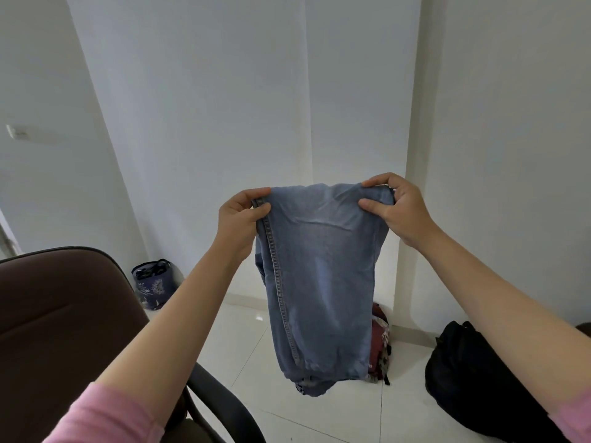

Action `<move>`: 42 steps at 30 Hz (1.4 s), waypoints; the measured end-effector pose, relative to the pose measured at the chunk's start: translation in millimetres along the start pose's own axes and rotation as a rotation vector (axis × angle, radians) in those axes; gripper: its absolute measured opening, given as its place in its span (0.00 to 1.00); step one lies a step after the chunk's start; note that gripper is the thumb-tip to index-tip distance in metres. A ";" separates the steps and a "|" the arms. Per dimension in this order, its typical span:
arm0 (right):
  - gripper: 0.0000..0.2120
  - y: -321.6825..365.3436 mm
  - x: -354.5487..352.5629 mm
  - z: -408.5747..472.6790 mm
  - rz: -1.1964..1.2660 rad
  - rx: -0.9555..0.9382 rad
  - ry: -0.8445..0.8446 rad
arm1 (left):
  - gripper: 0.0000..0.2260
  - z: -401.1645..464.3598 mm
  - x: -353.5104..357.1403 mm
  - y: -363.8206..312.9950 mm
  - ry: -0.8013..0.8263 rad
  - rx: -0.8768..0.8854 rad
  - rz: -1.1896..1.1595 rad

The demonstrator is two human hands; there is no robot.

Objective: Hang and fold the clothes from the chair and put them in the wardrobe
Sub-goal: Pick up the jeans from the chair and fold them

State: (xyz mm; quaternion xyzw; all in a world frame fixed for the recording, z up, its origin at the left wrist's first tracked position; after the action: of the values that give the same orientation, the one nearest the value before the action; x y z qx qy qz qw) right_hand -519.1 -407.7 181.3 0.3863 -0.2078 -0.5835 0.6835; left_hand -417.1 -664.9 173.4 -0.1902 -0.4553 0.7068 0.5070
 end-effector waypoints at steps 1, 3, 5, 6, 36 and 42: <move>0.12 0.5 -1.3 0.4 -0.010 -0.002 -0.015 | 0.18 0.9 0.4 0.7 0.000 0.009 0.004; 0.11 1.3 -3.1 0.5 0.017 0.010 -0.066 | 0.19 3.0 1.1 0.7 0.001 0.024 0.021; 0.12 2.2 -3.7 -1.6 0.079 0.030 -0.101 | 0.20 4.8 1.4 -2.1 0.007 0.043 0.046; 0.14 3.1 -3.4 -3.6 0.084 0.029 -0.102 | 0.21 5.4 1.6 -4.4 0.014 0.054 0.056; 0.18 69.5 21.1 26.2 -0.042 -0.289 -0.246 | 0.12 7.2 -30.1 -62.9 -0.008 0.384 0.058; 0.18 70.5 34.0 32.6 -0.006 -0.209 -0.225 | 0.12 -1.6 -32.7 -43.8 -0.024 0.260 -0.151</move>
State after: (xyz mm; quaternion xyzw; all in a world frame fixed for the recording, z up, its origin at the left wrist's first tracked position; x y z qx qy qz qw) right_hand -490.3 -448.1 250.0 0.2458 -0.2200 -0.6436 0.6906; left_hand -378.6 -690.2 202.8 -0.0796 -0.3788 0.7218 0.5737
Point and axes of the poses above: each hand's wrist, its own z-axis towards the middle knuckle, its own x-axis out of the palm, y = z × x, the point moved 3 cm from there along z, towards the middle knuckle, and after that the axes turned 6 degrees about x, right-handed, at the moved point
